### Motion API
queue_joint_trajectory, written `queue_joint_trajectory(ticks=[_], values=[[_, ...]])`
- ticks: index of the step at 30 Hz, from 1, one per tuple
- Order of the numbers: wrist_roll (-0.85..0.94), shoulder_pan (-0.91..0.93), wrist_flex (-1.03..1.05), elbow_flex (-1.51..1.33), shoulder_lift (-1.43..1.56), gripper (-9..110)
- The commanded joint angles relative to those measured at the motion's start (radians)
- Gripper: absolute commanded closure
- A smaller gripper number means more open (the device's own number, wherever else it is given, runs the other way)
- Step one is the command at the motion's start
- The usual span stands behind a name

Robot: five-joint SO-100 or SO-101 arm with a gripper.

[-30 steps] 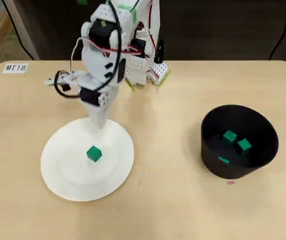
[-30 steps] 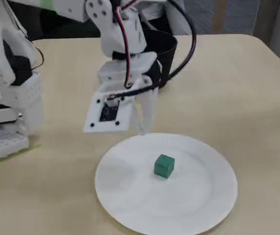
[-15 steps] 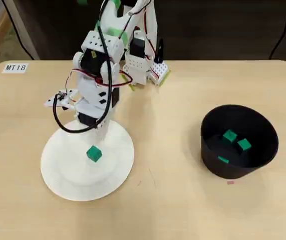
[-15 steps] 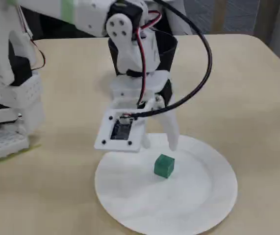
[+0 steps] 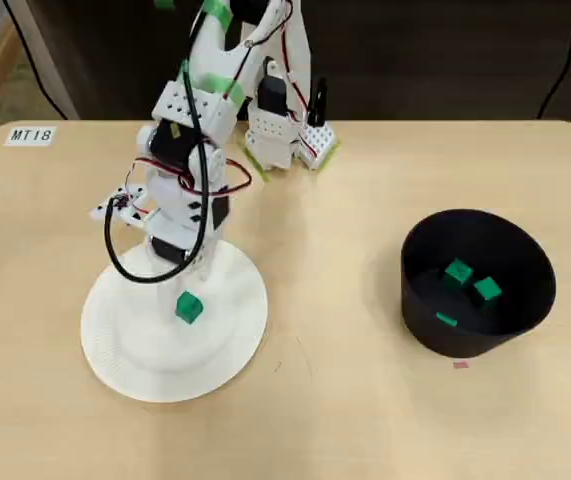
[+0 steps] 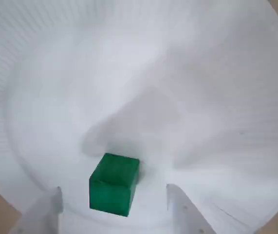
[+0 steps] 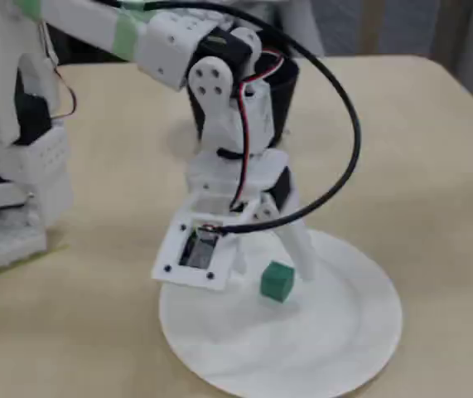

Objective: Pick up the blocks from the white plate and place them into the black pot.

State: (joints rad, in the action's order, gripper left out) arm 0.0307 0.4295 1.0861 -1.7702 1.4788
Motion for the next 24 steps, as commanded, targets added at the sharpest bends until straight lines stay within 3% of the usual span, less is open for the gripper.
queue_joint_trajectory(ticks=[1,6,14,24], values=[[-0.011,0.008,-0.026,0.043,-0.005,76],[-0.044,0.008,-0.091,0.051,-0.034,104],[-0.037,-0.003,-0.130,0.057,-0.005,104],[-0.046,-0.123,-0.210,0.025,0.279,104]])
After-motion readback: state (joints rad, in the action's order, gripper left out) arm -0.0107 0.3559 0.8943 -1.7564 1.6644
